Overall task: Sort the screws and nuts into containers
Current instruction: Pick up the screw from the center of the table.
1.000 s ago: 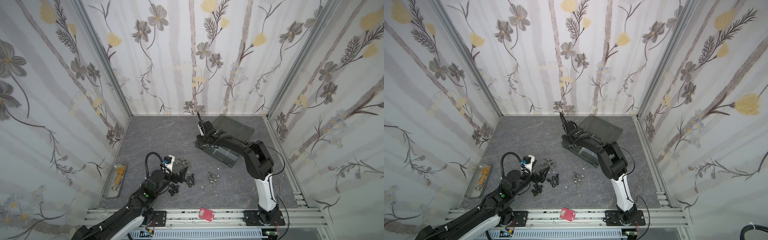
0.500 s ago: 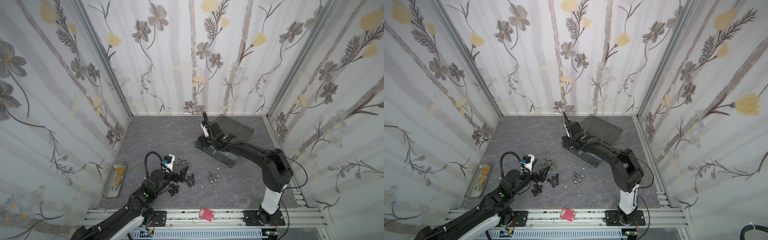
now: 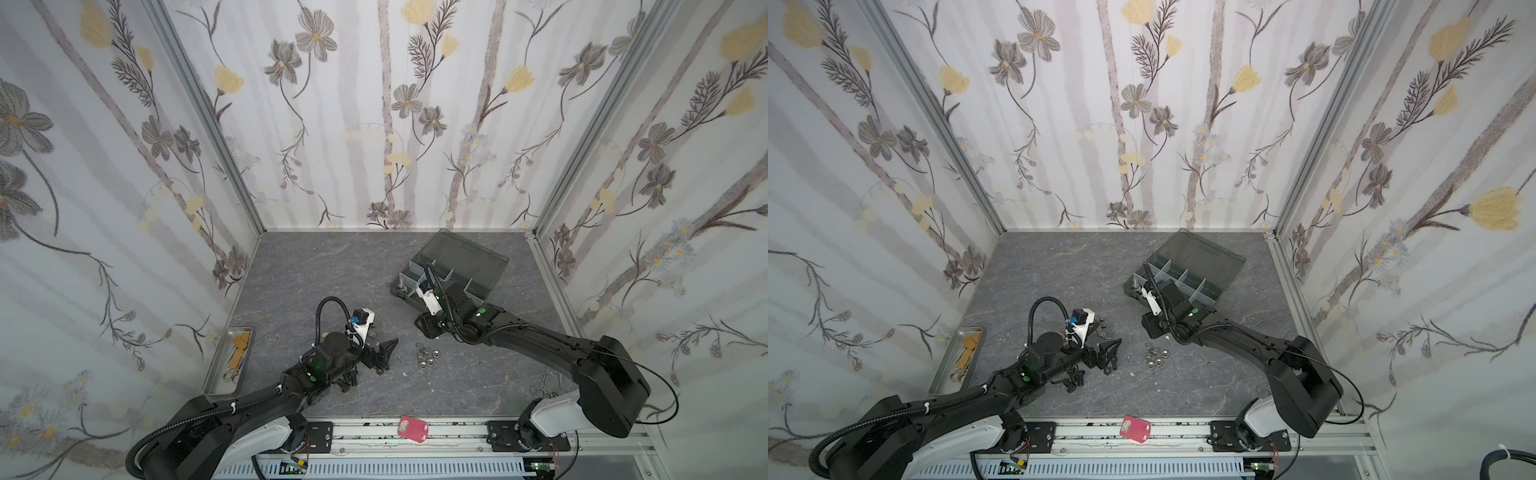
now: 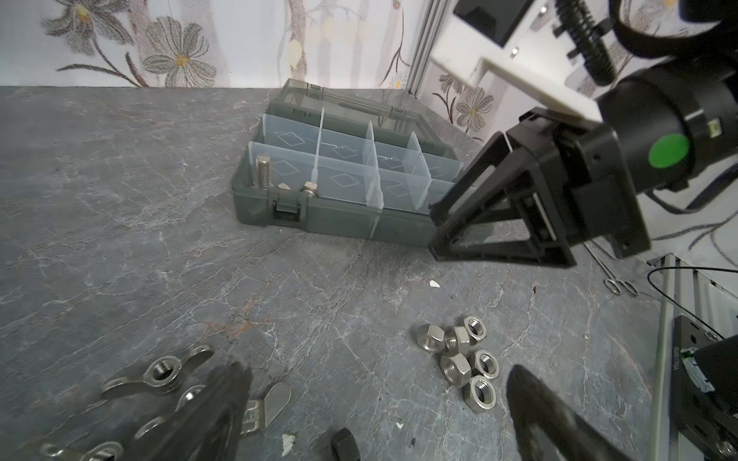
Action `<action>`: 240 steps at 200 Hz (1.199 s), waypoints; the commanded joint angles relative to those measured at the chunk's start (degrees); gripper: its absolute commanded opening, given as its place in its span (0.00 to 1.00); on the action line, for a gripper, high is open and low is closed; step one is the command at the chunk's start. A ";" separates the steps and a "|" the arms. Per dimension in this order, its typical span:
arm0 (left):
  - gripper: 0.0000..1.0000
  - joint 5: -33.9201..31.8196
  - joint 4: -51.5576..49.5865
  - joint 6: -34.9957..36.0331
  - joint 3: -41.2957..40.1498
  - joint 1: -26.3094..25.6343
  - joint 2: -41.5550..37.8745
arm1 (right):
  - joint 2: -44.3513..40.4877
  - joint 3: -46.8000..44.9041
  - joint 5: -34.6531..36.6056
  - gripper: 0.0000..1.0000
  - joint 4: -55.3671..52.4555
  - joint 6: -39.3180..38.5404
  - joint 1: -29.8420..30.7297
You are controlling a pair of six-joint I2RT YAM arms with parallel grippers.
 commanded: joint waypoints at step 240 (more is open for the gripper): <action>1.00 -5.52 7.22 0.95 -0.97 -2.16 -0.03 | 10.96 5.98 2.92 0.10 -1.23 -1.74 2.44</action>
